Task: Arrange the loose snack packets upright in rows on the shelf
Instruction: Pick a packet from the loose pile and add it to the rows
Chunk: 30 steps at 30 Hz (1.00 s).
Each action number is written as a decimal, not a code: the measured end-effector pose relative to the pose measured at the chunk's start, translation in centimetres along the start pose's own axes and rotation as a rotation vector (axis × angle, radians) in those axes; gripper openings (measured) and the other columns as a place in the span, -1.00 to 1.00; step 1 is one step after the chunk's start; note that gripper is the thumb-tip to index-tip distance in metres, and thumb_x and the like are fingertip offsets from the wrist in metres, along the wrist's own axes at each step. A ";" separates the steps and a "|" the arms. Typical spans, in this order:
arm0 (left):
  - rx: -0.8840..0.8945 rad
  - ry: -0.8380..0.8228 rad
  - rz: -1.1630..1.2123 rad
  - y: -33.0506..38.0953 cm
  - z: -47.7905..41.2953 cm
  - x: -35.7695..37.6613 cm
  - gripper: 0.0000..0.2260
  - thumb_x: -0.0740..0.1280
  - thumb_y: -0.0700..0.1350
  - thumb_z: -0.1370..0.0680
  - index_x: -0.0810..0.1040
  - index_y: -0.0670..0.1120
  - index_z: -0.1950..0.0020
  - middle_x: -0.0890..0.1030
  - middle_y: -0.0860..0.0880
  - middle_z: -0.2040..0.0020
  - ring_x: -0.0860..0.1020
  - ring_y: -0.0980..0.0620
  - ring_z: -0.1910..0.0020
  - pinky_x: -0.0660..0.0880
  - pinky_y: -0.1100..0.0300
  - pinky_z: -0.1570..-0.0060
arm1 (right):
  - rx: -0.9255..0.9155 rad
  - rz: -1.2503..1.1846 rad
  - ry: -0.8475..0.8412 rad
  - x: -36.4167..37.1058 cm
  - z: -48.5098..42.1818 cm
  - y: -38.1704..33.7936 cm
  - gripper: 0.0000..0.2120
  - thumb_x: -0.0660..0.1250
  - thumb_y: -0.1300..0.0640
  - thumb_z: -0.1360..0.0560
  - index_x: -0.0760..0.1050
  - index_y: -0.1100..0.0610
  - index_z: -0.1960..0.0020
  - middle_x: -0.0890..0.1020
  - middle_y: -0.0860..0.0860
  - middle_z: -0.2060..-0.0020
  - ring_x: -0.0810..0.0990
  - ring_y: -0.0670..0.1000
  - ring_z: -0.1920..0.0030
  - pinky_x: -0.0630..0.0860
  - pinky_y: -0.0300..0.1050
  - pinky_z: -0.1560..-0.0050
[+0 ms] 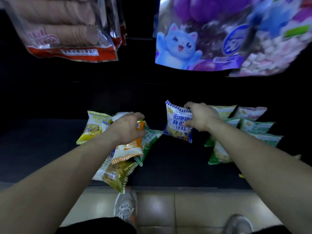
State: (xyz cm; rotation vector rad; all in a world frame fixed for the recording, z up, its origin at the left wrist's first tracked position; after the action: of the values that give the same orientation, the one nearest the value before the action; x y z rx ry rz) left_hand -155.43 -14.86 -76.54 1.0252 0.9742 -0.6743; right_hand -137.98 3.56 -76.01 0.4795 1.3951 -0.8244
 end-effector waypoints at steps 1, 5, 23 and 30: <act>0.004 -0.010 -0.001 0.6 0.3 -0.2 -0.38 0.39 0.10 -0.50 0.28 0.01 -0.51 0.34 -0.08 -0.47 0.34 -0.04 -0.41 0.38 0.04 -0.29 | -0.014 -0.012 -0.007 -0.8 1.5 0.4 -0.25 0.56 -0.20 -0.31 0.36 -0.11 -0.41 0.58 0.03 -0.19 0.55 0.12 -0.16 0.43 -0.05 0.11; 0.056 -0.016 0.047 3.8 1.9 -0.4 -0.35 0.43 0.09 -0.48 0.29 -0.02 -0.50 0.41 -0.08 -0.41 0.43 -0.04 -0.32 0.40 0.15 -0.19 | -0.029 -0.017 -0.030 -2.0 7.9 2.7 -0.22 0.55 -0.24 -0.29 0.36 -0.11 -0.42 0.57 0.04 -0.22 0.54 0.13 -0.18 0.48 -0.02 0.06; 0.332 -0.170 0.231 24.7 3.6 7.3 -0.39 0.65 0.11 -0.18 0.42 0.20 -0.11 0.60 0.12 0.07 0.58 0.21 0.16 0.45 0.33 0.32 | -0.055 -0.289 -0.062 -1.8 18.4 10.2 -0.32 0.61 -0.16 -0.25 0.47 -0.10 -0.30 0.61 -0.07 -0.12 0.57 0.01 -0.10 0.48 -0.06 0.05; 0.264 -0.065 0.319 27.7 0.5 11.1 -0.48 0.65 0.08 -0.22 0.46 0.17 -0.05 0.57 0.06 0.04 0.59 0.17 0.21 0.54 0.24 0.38 | 0.117 -0.441 -0.026 -1.2 19.2 17.7 -0.25 0.57 -0.17 -0.32 0.37 -0.09 -0.43 0.51 -0.03 -0.32 0.52 0.01 -0.24 0.49 -0.01 -0.19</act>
State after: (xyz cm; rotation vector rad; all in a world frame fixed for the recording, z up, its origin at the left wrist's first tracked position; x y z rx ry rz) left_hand -127.37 -4.80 -75.74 1.3480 0.6547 -0.5742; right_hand -111.93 1.15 -74.95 0.2483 1.4561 -1.2694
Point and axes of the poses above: each hand's wrist, its own z-axis away from the middle knuckle, its own x-axis out of the palm, y = z × x, the point moved 10 cm from there along -z, towards the middle knuckle
